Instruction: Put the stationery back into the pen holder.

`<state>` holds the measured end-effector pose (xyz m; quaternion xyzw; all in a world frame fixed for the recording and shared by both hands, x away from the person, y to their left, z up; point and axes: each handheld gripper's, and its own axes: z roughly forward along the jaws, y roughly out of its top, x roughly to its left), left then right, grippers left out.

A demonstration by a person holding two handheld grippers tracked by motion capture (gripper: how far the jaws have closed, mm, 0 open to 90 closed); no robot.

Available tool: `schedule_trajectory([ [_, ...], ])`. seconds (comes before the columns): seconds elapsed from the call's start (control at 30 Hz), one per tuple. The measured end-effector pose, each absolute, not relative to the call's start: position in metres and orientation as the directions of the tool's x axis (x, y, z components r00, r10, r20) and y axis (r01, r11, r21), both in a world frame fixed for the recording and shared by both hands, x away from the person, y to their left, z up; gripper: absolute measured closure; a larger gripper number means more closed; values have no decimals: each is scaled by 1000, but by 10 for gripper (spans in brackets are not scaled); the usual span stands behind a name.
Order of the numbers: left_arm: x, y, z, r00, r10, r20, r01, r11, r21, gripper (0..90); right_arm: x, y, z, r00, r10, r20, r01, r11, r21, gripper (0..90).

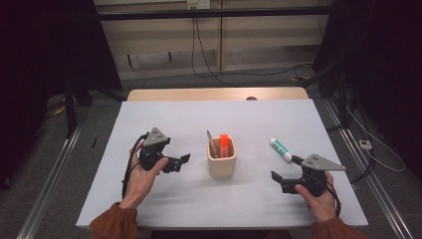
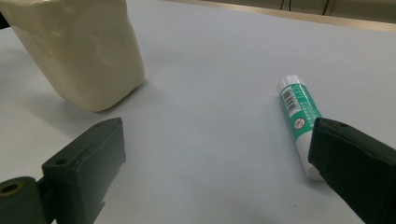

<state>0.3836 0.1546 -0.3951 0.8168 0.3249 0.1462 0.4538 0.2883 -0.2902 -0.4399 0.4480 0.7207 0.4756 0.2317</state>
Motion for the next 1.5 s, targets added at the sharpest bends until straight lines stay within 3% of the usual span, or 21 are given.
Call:
schedule_trajectory([
  [0.73, 351, 184, -418, 737, 674, -45, 401, -384, 832, 69, 291, -296, -432, -477, 876, 72, 438, 166, 883, 40],
  [0.9, 342, 191, -424, 737, 675, -40, 416, -406, 813, 72, 291, -300, -430, -438, 898, 54, 448, 165, 879, 48],
  [1.03, 335, 194, -429, 714, 699, -21, 423, -408, 809, 76, 298, -303, -429, -416, 908, 55, 473, 164, 866, 48],
  [1.5, 326, 203, -433, 712, 698, -75, 441, -362, 821, 76, 329, -320, -422, -350, 936, 42, 568, 177, 804, 82],
])
